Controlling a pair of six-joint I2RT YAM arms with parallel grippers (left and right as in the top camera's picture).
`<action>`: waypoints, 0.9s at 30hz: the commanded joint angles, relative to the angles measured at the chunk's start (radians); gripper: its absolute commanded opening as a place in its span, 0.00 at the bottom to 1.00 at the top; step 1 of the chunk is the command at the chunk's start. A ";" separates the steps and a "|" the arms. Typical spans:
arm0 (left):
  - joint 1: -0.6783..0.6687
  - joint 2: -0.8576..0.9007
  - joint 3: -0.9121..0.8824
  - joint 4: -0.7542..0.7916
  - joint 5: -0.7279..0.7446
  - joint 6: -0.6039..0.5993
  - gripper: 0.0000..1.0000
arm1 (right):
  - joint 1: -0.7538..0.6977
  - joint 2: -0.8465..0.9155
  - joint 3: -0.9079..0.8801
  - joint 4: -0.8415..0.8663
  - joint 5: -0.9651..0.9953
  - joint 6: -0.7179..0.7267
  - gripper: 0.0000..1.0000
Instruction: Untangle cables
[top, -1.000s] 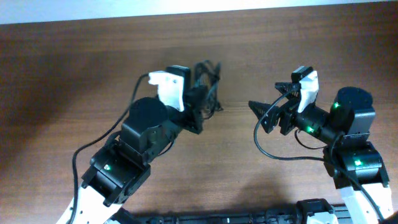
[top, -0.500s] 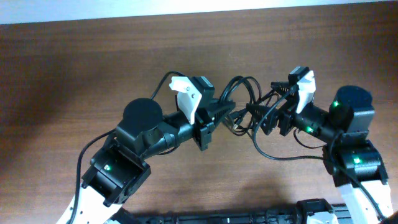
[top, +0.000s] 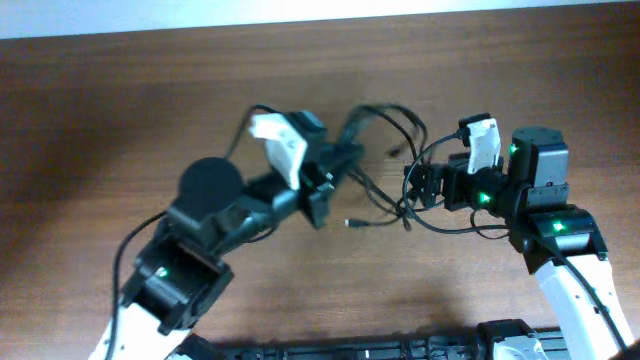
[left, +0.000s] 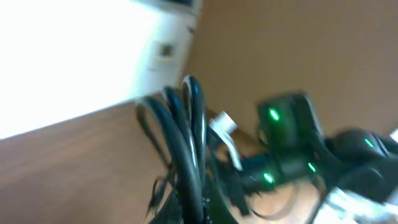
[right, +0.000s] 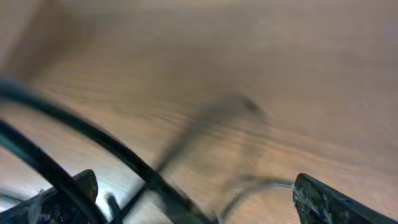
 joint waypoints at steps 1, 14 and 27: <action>0.071 -0.119 0.024 0.017 -0.117 -0.025 0.00 | -0.004 0.001 -0.002 -0.049 0.160 0.006 0.98; 0.164 -0.218 0.024 -0.043 -0.231 -0.025 0.00 | -0.004 -0.008 -0.001 -0.063 0.136 0.006 0.98; 0.164 -0.136 0.024 -0.011 -0.108 -0.312 0.00 | -0.004 -0.031 -0.002 0.278 -0.433 0.008 0.98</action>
